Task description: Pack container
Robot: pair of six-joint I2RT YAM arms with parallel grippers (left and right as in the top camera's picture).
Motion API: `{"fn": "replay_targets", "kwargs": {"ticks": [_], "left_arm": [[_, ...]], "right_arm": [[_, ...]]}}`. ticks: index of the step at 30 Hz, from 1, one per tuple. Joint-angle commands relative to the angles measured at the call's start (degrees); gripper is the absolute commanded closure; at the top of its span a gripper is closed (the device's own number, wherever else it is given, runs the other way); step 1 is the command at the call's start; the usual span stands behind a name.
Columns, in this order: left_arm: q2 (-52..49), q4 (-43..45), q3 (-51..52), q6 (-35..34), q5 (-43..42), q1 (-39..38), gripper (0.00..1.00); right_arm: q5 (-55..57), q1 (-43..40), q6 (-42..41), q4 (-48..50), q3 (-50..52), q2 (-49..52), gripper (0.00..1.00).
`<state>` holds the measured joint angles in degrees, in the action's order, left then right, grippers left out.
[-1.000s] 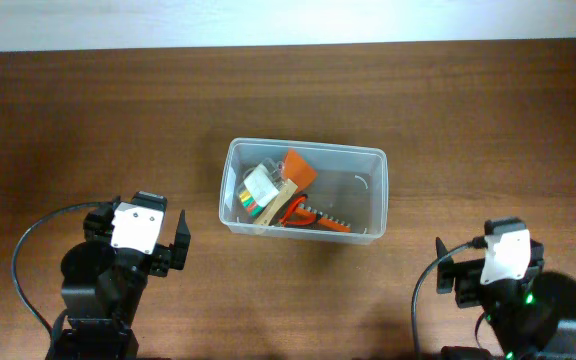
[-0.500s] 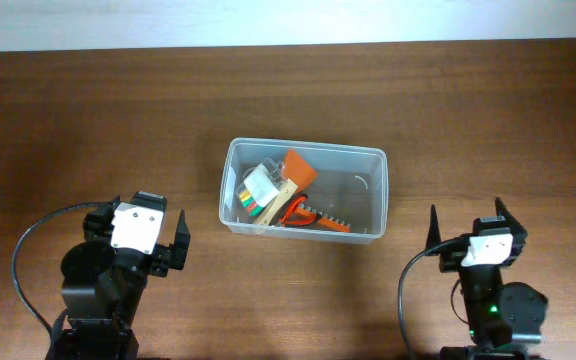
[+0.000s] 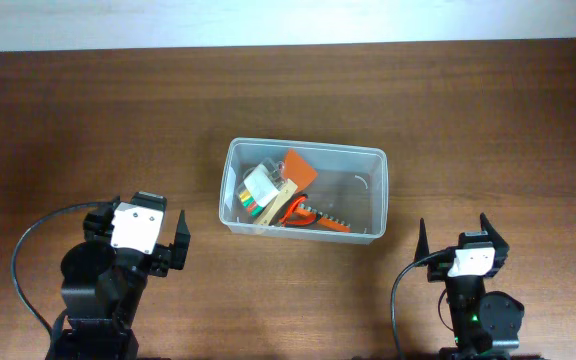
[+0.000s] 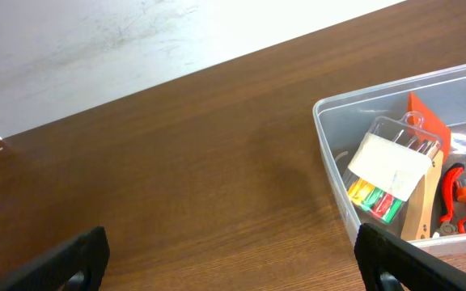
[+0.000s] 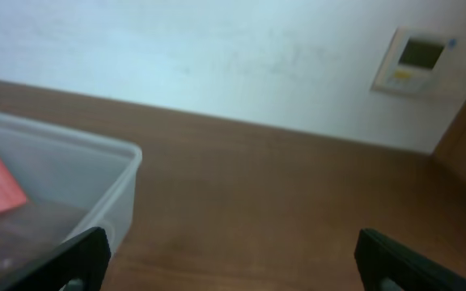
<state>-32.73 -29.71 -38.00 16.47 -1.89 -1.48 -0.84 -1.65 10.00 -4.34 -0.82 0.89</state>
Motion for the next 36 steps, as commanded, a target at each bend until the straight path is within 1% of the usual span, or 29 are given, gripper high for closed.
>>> {"fn": "replay_targets", "kwargs": {"ticks": [1,3,8,36], "left_arm": [[0.3,0.1,0.5,-0.6,0.2,0.1,0.01],[0.3,0.1,0.5,-0.6,0.2,0.1,0.01],[0.3,0.1,0.5,-0.6,0.2,0.1,0.01],[0.3,0.1,0.5,-0.6,0.2,0.1,0.01]], "right_arm": [[2.0,0.5,-2.4,-0.3,0.5,-0.7,0.01],[3.6,0.5,-3.5,-0.3,0.5,-0.7,0.01],[9.6,0.5,-10.1,0.3,0.5,-0.7,0.01],[8.6,0.5,-10.1,0.3,0.5,-0.7,0.01]]}}
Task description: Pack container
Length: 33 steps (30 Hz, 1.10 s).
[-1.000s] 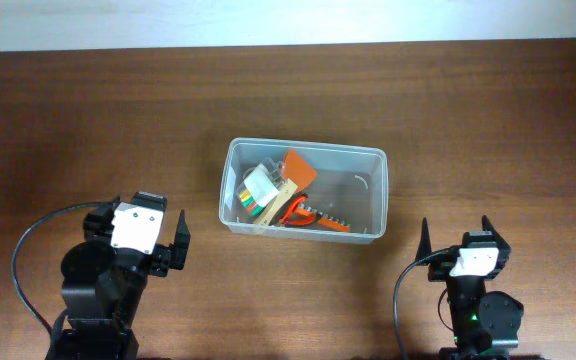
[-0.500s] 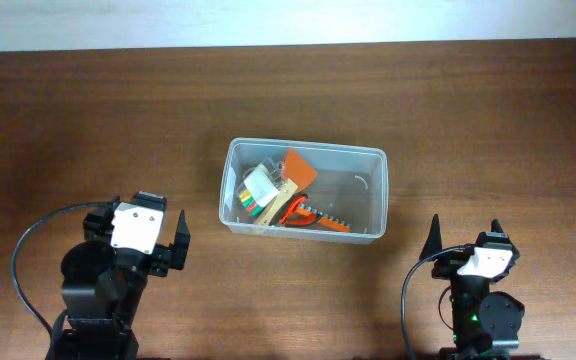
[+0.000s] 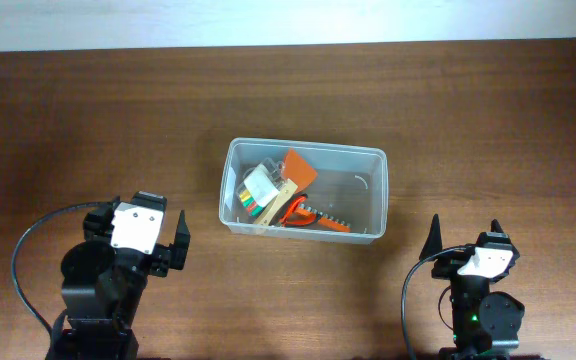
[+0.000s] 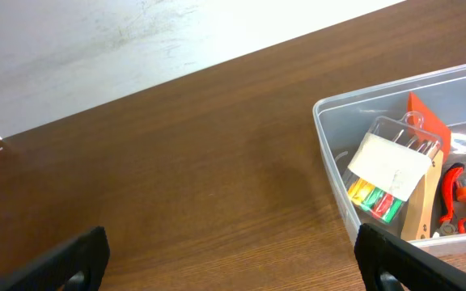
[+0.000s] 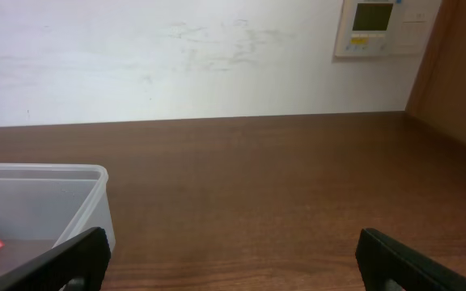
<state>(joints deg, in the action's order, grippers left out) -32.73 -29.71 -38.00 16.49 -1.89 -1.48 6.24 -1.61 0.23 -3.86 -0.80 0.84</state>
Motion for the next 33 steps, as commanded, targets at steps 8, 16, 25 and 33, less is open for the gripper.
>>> {"fn": "replay_targets", "kwargs": {"ticks": [8,16,25,33], "left_arm": [[1.2,-2.5,0.7,-1.3,-3.4,0.0,0.01],[16.9,-2.9,10.0,-10.9,-2.8,-2.3,0.01],[29.0,13.9,23.6,-11.3,4.3,-2.6,0.01],[32.5,26.3,31.1,-12.4,15.5,-2.6,0.01]], "right_arm": [[1.5,0.5,-0.3,-0.2,0.5,-0.6,0.01],[1.5,0.5,-0.3,-0.2,0.5,-0.6,0.01],[1.5,0.5,-0.3,-0.2,0.5,-0.6,0.01],[1.5,0.5,-0.3,-0.2,0.5,-0.6,0.01]]}}
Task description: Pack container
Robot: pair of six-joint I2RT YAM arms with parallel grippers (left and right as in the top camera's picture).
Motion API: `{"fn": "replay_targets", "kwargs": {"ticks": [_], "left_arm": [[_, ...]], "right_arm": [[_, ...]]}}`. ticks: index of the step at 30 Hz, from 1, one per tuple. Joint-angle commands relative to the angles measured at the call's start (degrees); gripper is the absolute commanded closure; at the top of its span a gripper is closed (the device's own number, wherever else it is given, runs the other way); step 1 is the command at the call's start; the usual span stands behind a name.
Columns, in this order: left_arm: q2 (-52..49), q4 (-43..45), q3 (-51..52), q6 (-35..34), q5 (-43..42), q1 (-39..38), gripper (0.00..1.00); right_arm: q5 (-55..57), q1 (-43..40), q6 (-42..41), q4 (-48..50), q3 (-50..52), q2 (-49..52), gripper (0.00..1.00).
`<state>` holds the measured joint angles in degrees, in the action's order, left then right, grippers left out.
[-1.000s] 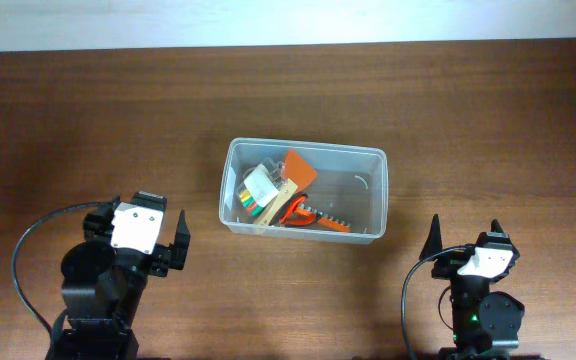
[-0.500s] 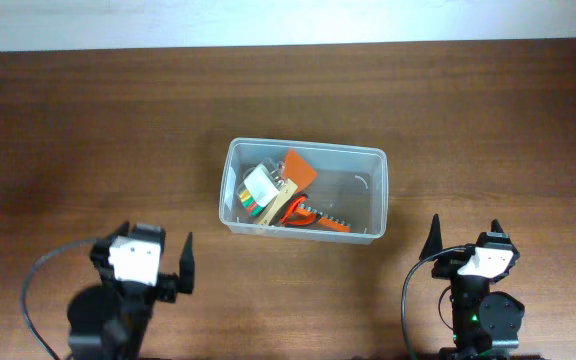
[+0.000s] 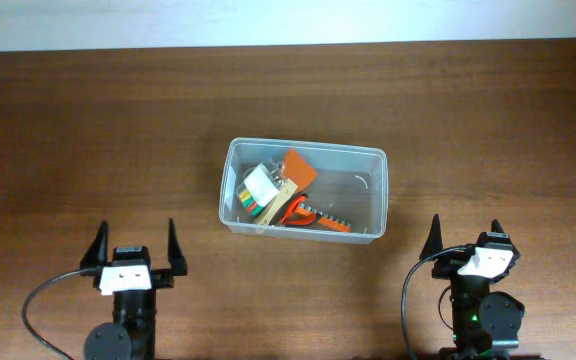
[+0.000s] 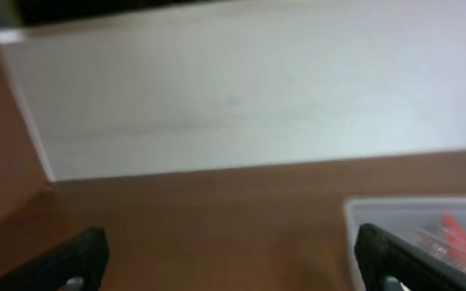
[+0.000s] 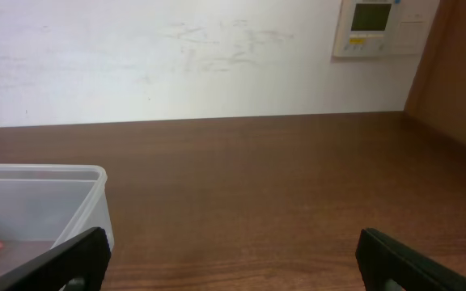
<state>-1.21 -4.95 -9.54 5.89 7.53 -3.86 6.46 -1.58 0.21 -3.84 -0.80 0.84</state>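
A clear plastic container (image 3: 372, 190) stands mid-table, holding a white-labelled clear pack (image 3: 261, 183) of coloured items, an orange card (image 3: 302, 166), a wooden piece and red-handled scissors (image 3: 298, 211). My left gripper (image 3: 135, 246) is open at the front left, well short of the container. In the blurred left wrist view the container's corner (image 4: 415, 212) shows at the right between wide-apart fingers. My right gripper (image 3: 466, 238) is open at the front right; its wrist view shows the container's rim (image 5: 63, 171) at the left.
The brown wooden table (image 3: 88, 130) stretches around the container. A white wall (image 5: 176, 65) runs behind the far edge, with a thermostat panel (image 5: 375, 24) at its right.
My left arm has drawn back toward the front edge and swung level, so its camera now faces the wall rather than down at the container. The right arm and container are unchanged.
Both grippers stood open near the front, the container packed with the same items. The right arm then settled back slightly right and level. Now the left arm has likewise pulled back low at the front left. The container's contents did not change.
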Motion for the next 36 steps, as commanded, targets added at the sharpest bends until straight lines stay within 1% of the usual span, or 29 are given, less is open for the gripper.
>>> {"fn": "replay_targets", "kwargs": {"ticks": [1,5,9,14,17,20,22,36], "left_arm": [[0.9,1.6,3.2,-3.0,6.6,-0.2,0.01],[0.9,1.6,5.8,-5.9,7.3,-0.1,0.01],[0.9,1.5,9.1,-10.6,7.1,-0.1,0.01],[0.9,1.5,9.1,-10.1,7.1,-0.1,0.01],[0.9,1.5,9.1,-9.7,5.0,-0.1,0.01],[0.9,1.3,9.1,-5.2,1.1,-0.1,0.01],[0.9,1.1,9.1,-3.4,0.6,-0.1,0.01],[0.9,1.1,9.0,-3.2,0.6,-0.1,0.01]], "right_arm": [[1.3,0.5,-0.3,-0.2,0.5,-0.6,0.01],[1.3,0.5,-0.3,-0.2,0.5,-0.6,0.02],[1.3,0.5,-0.3,-0.2,0.5,-0.6,0.01],[1.3,0.5,-0.3,-0.2,0.5,-0.6,0.01],[1.3,0.5,-0.3,-0.2,0.5,-0.6,0.01],[1.3,0.5,-0.3,-0.2,0.5,-0.6,0.01],[1.3,0.5,-0.3,-0.2,0.5,-0.6,0.01],[1.3,0.5,-0.3,-0.2,0.5,-0.6,0.01]]}}
